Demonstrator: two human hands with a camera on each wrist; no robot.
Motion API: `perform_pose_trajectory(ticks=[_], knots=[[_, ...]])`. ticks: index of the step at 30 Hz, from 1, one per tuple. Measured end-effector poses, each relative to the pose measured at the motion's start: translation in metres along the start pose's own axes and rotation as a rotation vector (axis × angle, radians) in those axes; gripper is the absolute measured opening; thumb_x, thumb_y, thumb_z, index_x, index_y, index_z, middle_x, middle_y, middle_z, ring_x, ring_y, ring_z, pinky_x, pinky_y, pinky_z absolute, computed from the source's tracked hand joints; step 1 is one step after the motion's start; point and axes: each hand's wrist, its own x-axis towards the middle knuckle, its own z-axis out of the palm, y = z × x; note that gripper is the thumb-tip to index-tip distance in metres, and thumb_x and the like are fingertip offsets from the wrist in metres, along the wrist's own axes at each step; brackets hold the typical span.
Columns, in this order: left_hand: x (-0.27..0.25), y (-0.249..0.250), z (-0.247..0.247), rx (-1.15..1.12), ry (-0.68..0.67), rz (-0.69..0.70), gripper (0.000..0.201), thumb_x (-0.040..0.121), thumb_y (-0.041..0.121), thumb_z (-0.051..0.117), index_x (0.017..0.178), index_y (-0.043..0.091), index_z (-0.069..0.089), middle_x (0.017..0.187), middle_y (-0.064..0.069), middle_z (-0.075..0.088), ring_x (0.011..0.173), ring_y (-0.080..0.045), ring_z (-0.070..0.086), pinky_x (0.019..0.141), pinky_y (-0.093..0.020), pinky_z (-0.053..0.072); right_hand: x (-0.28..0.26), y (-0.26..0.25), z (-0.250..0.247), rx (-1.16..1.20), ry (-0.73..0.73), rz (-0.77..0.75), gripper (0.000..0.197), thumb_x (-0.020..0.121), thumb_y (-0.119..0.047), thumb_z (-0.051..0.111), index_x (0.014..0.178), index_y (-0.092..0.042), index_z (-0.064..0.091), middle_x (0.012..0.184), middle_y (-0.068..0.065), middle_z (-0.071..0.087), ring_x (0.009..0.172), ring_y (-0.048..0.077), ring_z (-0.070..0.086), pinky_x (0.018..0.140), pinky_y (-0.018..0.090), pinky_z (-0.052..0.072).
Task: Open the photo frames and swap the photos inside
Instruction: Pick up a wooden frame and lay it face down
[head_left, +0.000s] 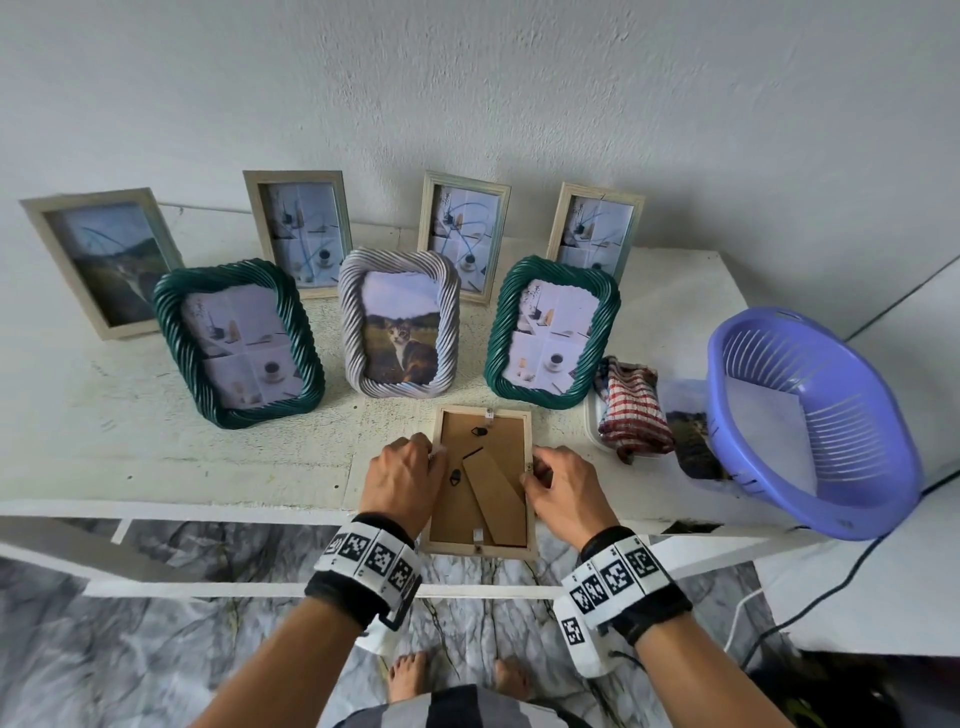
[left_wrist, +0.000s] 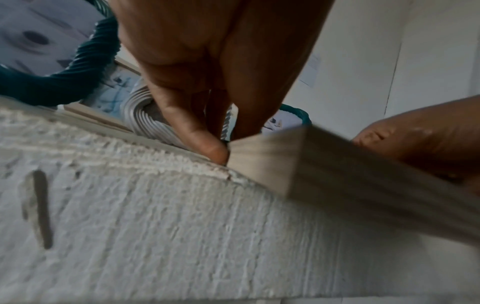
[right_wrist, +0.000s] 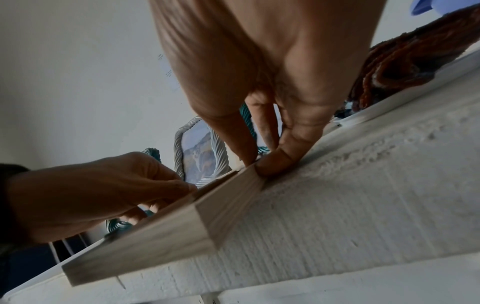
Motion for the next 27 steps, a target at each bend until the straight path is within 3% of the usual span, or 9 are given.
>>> perform_pose_trajectory(ticks=[3, 6, 11, 14, 17, 22, 27], knots=[[0.002, 0.009, -0.002, 0.046, -0.014, -0.07, 0.033, 0.101, 0.035, 0.042, 0.098, 0.006, 0.057, 0.089, -0.012, 0.065, 0.071, -0.021, 0.047, 0.066, -0.028, 0.034, -0.003, -0.002, -0.002, -0.012, 0.001, -0.014, 0.028, 0.092, -0.021, 0.058, 0.114, -0.003, 0.062, 0.1, 0.015, 0.06, 0.086, 0.02, 0.051, 0.073, 0.023, 0.034], [0.005, 0.01, -0.003, 0.012, -0.04, -0.15, 0.03, 0.097, 0.035, 0.047, 0.096, 0.008, 0.058, 0.088, -0.01, 0.061, 0.079, -0.023, 0.05, 0.071, -0.03, 0.034, -0.004, -0.004, -0.002, -0.017, 0.006, -0.019, 0.029, 0.092, -0.019, 0.059, 0.115, -0.002, 0.061, 0.099, 0.014, 0.059, 0.086, 0.02, 0.051, 0.074, 0.022, 0.034], [0.01, 0.006, -0.007, -0.082, -0.049, -0.257, 0.024, 0.088, 0.038, 0.057, 0.091, 0.016, 0.065, 0.091, -0.006, 0.065, 0.08, -0.023, 0.05, 0.071, -0.03, 0.038, -0.001, -0.012, -0.01, -0.103, -0.057, -0.002, 0.022, 0.092, -0.021, 0.056, 0.104, -0.002, 0.058, 0.09, 0.006, 0.05, 0.083, 0.02, 0.05, 0.069, 0.023, 0.03], [0.007, 0.005, -0.007, -0.114, -0.044, -0.266, 0.019, 0.085, 0.039, 0.059, 0.086, 0.02, 0.064, 0.09, -0.004, 0.067, 0.081, -0.024, 0.054, 0.07, -0.03, 0.041, 0.009, -0.028, -0.019, -0.213, 0.01, -0.032, 0.031, 0.094, -0.032, 0.053, 0.109, -0.004, 0.055, 0.1, 0.007, 0.053, 0.084, 0.02, 0.053, 0.069, 0.027, 0.041], [0.004, 0.004, -0.006, -0.139, -0.057, -0.275, 0.017, 0.084, 0.04, 0.059, 0.083, 0.023, 0.063, 0.09, -0.003, 0.068, 0.084, -0.026, 0.059, 0.071, -0.031, 0.043, 0.026, -0.045, -0.022, -0.322, 0.1, -0.139, 0.036, 0.095, -0.039, 0.05, 0.112, -0.007, 0.055, 0.111, 0.009, 0.053, 0.1, 0.024, 0.053, 0.078, 0.033, 0.049], [0.004, 0.003, -0.006, -0.156, -0.068, -0.283, 0.016, 0.083, 0.04, 0.06, 0.082, 0.025, 0.063, 0.093, -0.002, 0.07, 0.09, -0.028, 0.061, 0.073, -0.031, 0.043, 0.055, -0.056, -0.017, -0.427, -0.012, -0.114, 0.04, 0.092, -0.049, 0.054, 0.095, -0.009, 0.061, 0.108, 0.01, 0.059, 0.107, 0.031, 0.05, 0.075, 0.036, 0.046], [0.004, 0.0, -0.005, -0.175, -0.061, -0.29, 0.017, 0.082, 0.041, 0.06, 0.082, 0.025, 0.065, 0.089, -0.003, 0.069, 0.086, -0.028, 0.062, 0.073, -0.032, 0.047, 0.062, -0.054, -0.012, -0.424, -0.002, -0.109, 0.03, 0.089, -0.04, 0.059, 0.086, -0.01, 0.061, 0.095, 0.009, 0.063, 0.104, 0.032, 0.05, 0.068, 0.033, 0.045]])
